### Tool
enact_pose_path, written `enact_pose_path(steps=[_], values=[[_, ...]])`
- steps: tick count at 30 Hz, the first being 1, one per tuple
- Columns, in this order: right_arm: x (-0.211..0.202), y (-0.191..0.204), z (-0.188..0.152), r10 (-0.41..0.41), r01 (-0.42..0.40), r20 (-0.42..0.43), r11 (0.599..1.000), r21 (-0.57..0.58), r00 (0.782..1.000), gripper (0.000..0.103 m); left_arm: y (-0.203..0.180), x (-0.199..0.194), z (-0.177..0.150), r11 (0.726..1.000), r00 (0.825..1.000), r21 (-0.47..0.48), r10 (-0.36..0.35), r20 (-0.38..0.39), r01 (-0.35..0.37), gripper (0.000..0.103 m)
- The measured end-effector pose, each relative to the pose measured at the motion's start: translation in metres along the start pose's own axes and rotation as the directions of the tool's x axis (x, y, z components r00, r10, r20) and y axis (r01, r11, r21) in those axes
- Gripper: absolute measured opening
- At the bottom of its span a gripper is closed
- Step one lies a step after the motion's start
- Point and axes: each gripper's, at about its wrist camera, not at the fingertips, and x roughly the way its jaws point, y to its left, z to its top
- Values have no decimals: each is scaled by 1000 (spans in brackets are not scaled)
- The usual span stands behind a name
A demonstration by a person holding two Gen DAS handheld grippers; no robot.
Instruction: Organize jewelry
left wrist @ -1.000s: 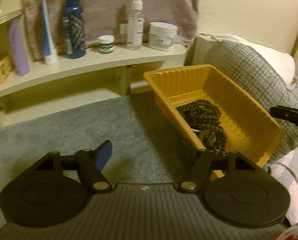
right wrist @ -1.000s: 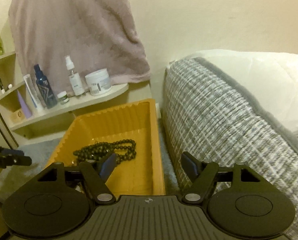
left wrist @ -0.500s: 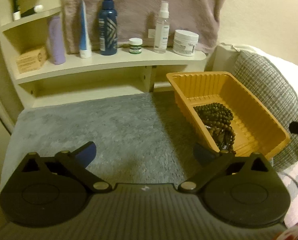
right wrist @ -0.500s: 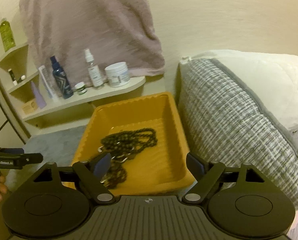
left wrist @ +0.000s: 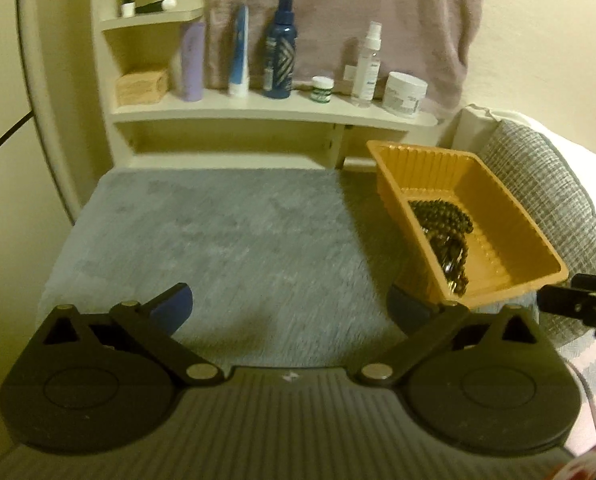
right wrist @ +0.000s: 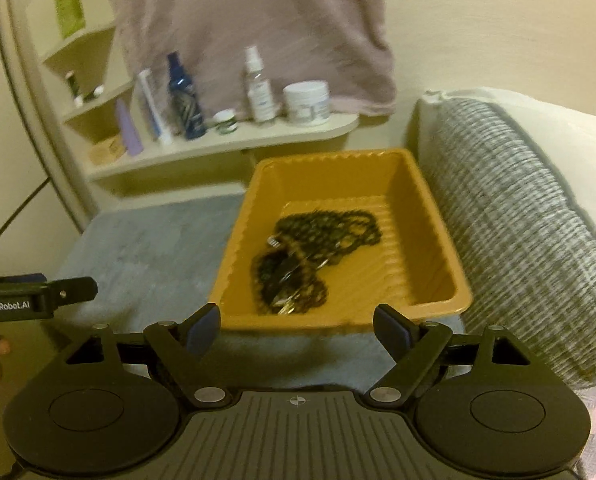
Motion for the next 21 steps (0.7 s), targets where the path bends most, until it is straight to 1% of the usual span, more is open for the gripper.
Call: enact_pose_path(steps=[5,9,16,21], values=[[4,13,-10,8,-9,-40,1000,-10,999,83,3,-14,-12,1000,1000,-2,9,-20,-9,102],[0,19,-16,11,-11,-49,1000,2,999,83,3,-23,-20,1000,999,-11,29,-23,-29,102],[-3,26,-24,19,-19,-73,1000,9,997,83,4,-35,-28,997,997,-19,71,-9,-71,102],[-7,30,-26,16,-16,-72,1000,11,997,83,1,-40,-31,997,997,-5,72,0,-72,102]])
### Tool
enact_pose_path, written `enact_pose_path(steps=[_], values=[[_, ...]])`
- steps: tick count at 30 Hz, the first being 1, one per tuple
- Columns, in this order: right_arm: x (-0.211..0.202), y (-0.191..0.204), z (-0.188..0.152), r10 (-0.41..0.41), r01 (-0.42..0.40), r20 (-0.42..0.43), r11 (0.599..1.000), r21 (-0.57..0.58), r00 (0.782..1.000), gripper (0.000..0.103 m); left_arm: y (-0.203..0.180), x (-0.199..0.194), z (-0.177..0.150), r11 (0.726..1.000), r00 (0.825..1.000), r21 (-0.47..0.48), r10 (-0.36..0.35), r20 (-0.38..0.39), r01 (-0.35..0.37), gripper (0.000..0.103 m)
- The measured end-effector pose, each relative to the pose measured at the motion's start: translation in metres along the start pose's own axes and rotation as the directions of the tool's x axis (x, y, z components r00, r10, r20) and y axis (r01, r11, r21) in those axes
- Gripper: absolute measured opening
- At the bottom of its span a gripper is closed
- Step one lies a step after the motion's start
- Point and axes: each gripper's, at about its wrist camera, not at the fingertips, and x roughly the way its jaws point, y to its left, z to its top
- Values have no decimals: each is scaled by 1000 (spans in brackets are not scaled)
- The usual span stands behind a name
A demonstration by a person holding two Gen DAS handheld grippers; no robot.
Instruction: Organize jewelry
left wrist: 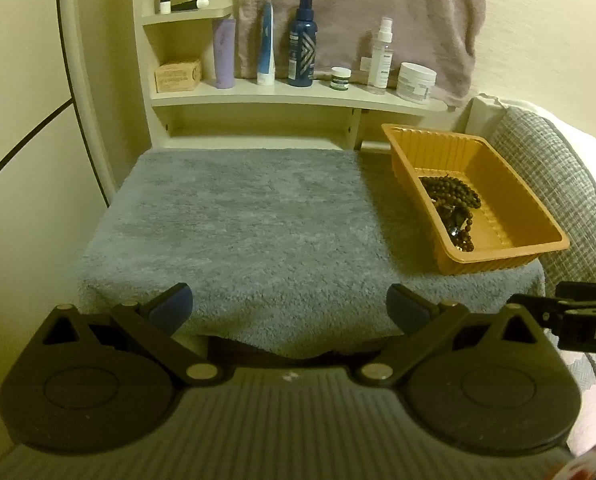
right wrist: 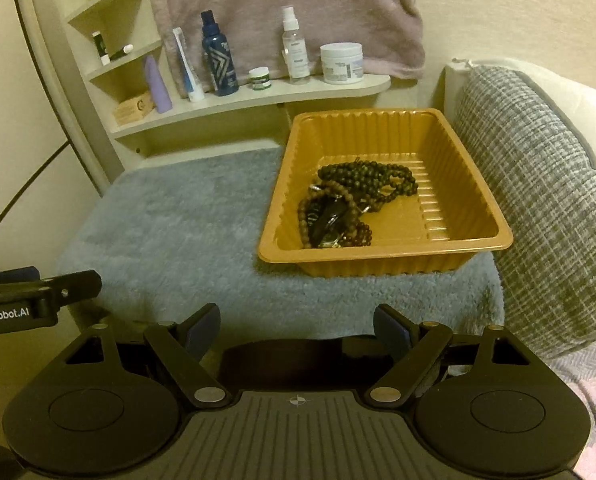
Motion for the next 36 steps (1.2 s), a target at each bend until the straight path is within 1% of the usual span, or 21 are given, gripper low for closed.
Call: enact_pose_path(steps=[12,36], values=[[-3,9,2,3,-3,1,1000,-18,1000,83,3,-4,-1,1000,1000,-5,-3,11,3,102],[-5,9,6,2,-2,10,1000,-17,1000,83,4,-8,1,1000,1000,-5,-2,19,2,102]])
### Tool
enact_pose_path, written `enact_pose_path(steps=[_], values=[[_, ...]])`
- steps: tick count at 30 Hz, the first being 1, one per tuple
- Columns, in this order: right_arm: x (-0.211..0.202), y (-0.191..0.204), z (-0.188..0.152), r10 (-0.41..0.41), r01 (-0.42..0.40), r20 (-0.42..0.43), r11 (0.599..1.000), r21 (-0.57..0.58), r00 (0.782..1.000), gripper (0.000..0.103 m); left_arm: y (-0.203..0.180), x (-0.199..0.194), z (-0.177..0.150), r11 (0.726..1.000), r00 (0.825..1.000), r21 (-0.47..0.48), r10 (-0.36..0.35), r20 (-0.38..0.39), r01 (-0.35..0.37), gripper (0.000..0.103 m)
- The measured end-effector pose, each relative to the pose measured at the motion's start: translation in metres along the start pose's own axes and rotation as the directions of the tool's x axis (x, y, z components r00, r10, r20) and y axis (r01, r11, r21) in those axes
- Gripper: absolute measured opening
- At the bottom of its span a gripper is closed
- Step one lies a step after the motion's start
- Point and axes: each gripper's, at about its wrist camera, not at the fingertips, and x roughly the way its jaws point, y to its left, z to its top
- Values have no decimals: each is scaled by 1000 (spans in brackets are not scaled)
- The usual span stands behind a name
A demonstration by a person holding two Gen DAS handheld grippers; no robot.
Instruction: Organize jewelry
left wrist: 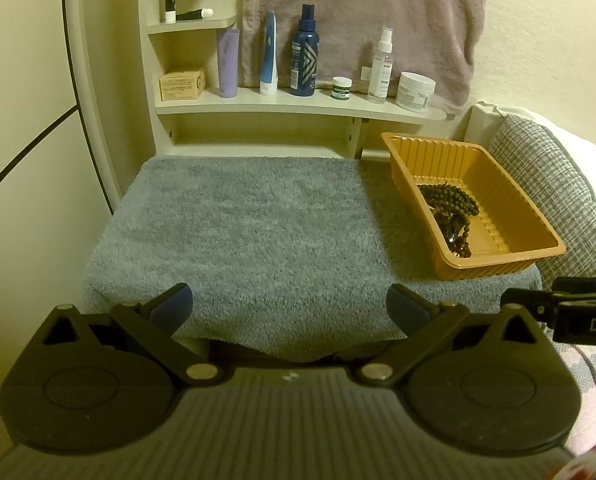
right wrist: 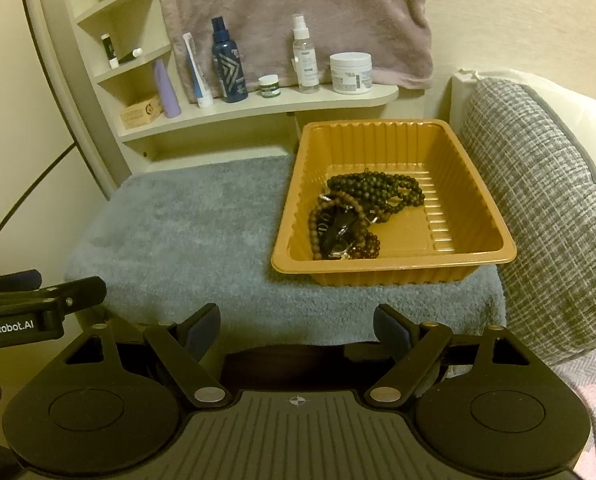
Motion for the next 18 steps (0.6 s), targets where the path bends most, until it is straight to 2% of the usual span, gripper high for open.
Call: enact_pose_path(steps=[18], values=[[0,0,-1,-1,1,-3,1000,5,1000,83,2,-1,0,1000,1000,1,1,5,-1,102]])
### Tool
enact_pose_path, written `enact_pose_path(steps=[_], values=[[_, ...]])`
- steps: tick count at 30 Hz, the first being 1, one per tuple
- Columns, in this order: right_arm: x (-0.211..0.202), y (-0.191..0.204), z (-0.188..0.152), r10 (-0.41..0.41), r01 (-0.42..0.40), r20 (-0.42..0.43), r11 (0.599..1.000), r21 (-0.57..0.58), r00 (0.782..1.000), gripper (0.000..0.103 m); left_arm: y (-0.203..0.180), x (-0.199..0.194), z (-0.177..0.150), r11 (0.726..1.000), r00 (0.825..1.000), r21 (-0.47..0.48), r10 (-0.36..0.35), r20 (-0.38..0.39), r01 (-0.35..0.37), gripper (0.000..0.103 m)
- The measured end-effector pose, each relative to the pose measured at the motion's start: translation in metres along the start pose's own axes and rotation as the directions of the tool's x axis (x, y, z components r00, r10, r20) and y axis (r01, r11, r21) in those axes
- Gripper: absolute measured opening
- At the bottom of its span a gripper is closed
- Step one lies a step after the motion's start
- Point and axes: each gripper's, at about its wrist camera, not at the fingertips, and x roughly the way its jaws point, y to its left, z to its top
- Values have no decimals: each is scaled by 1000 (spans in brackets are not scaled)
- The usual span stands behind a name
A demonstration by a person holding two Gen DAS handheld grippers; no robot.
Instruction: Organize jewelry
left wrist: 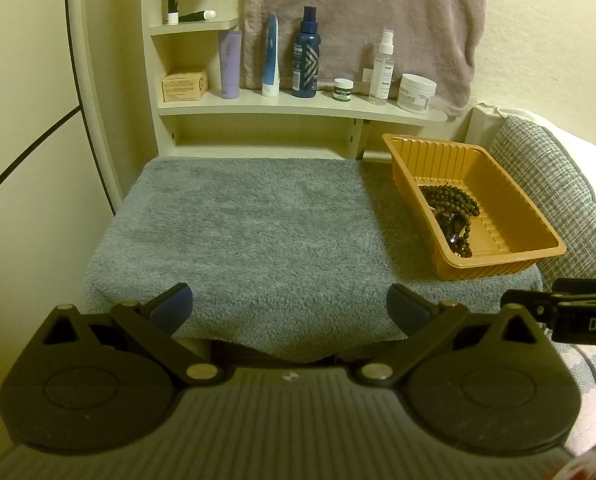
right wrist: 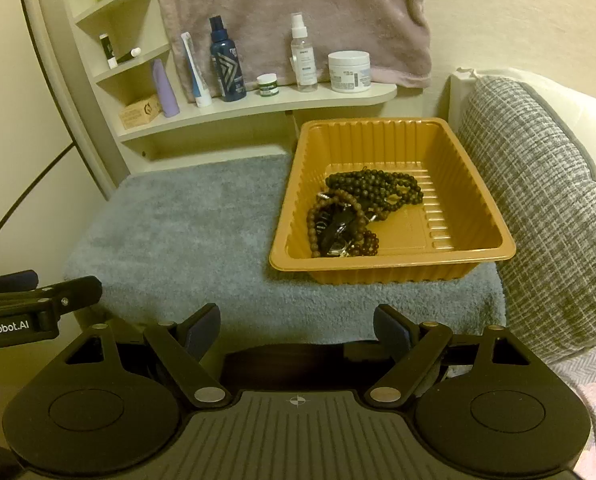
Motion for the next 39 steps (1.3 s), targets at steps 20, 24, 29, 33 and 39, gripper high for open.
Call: enact_pose_path(steps=[20,24,29,33,39], values=[[1,1,-2,0,0,0,1000,1,1000,83,3,-1,-1,1000,1000,1,-2,2,2,102],[1,1,-2,0,0,1,1000,1,1000,83,4,-1,-2,1000,1000,0,-3,3,3,102],[1,1,-2,0,0,-1,1000,2,1000,83,4,-1,-2,1000,1000,-1,-1,3,1,102],[1,1,-2,1,-1,-1,1000,2,1000,83,5,-1,-2,1000,1000,-1,-2,3,2,102],[1,1,-3,2,-2,-1,1000,2,1000,83,5,-3,-4,1000,1000,6,6,26,-7,102]])
